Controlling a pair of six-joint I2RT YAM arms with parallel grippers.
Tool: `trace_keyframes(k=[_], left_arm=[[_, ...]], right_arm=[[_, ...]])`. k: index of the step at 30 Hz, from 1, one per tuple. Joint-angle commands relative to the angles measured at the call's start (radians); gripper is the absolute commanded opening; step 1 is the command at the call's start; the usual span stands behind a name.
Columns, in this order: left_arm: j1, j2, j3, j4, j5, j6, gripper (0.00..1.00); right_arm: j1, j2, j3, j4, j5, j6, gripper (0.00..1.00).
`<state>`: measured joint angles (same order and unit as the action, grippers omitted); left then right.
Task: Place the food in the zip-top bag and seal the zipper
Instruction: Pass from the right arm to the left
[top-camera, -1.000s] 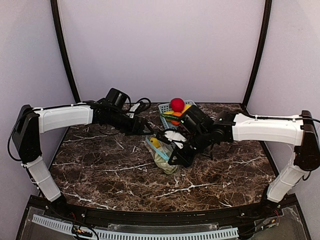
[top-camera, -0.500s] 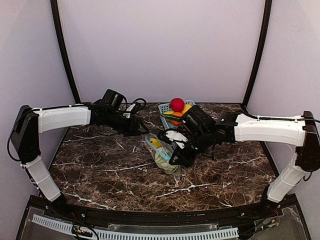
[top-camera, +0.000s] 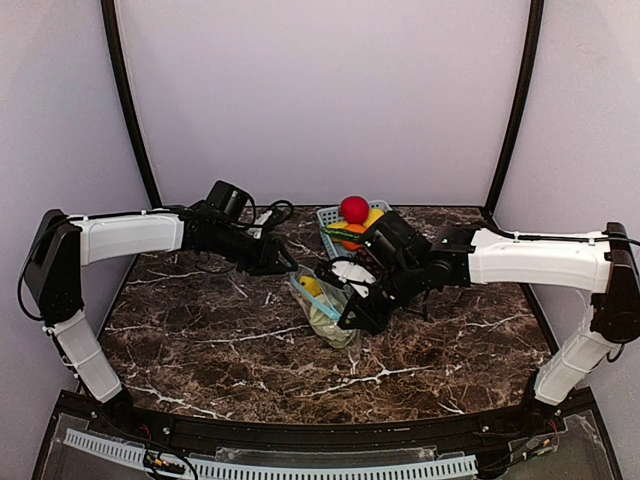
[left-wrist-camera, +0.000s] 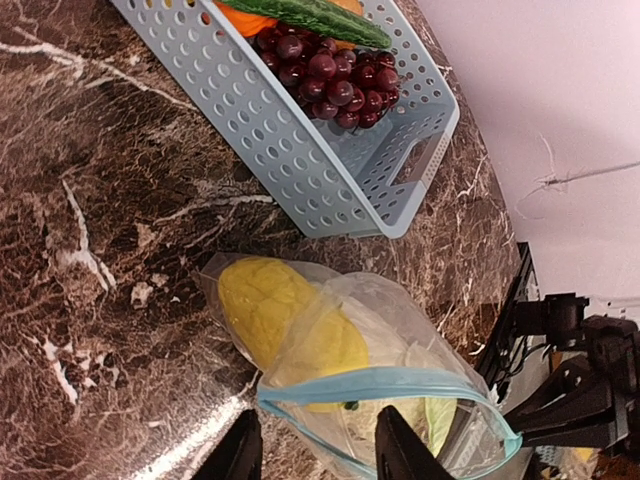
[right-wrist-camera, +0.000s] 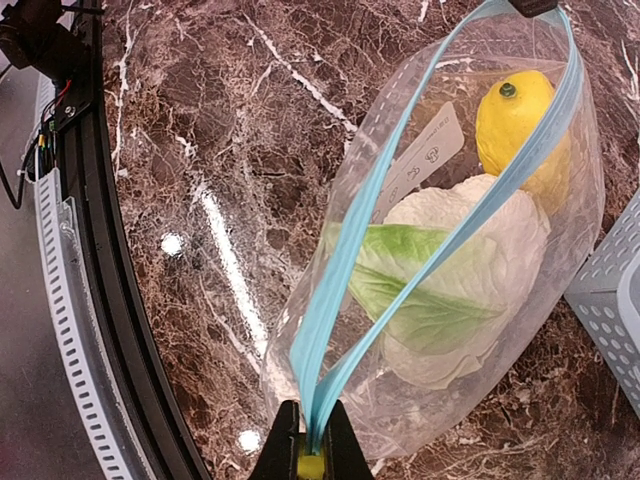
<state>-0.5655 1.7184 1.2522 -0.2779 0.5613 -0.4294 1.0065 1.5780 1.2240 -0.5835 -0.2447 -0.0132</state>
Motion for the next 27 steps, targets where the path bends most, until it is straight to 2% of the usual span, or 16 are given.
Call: trace_keyframes(k=[1, 5, 8, 10, 14, 17, 18, 22, 27], left_arm=[[-0.001, 0.001, -0.012, 0.001, 0.032, 0.002, 0.36], [-0.001, 0.015, -0.005, 0.022, 0.064, -0.014, 0.25], [-0.001, 0.022, 0.010, 0.028, 0.083, -0.010, 0.07], [-0.001, 0.015, 0.020, 0.033, 0.091, 0.006, 0.02], [-0.001, -0.004, 0.026, 0.042, 0.107, 0.038, 0.01], [-0.001, -0.008, 0.014, 0.043, 0.123, 0.058, 0.01], [-0.001, -0.009, 0.010, 0.046, 0.123, 0.063, 0.01], [-0.001, -0.014, -0.013, 0.064, 0.128, 0.075, 0.01], [-0.001, -0.034, -0.030, 0.081, 0.129, 0.087, 0.01]], right_arm=[[0.008, -0.019, -0.001, 0.021, 0.017, 0.012, 0.00], [0.008, -0.027, -0.005, 0.024, 0.027, 0.013, 0.00], [0.007, -0.046, -0.005, 0.025, 0.064, 0.049, 0.01], [0.004, -0.058, -0.004, 0.023, 0.103, 0.077, 0.14], [-0.017, -0.077, 0.007, 0.024, 0.157, 0.157, 0.40], [-0.033, -0.070, 0.035, 0.028, 0.214, 0.238, 0.68], [-0.035, -0.062, 0.050, 0.028, 0.236, 0.262, 0.73], [-0.042, -0.013, 0.110, 0.057, 0.317, 0.337, 0.88], [-0.045, 0.088, 0.213, 0.084, 0.349, 0.377, 0.95]])
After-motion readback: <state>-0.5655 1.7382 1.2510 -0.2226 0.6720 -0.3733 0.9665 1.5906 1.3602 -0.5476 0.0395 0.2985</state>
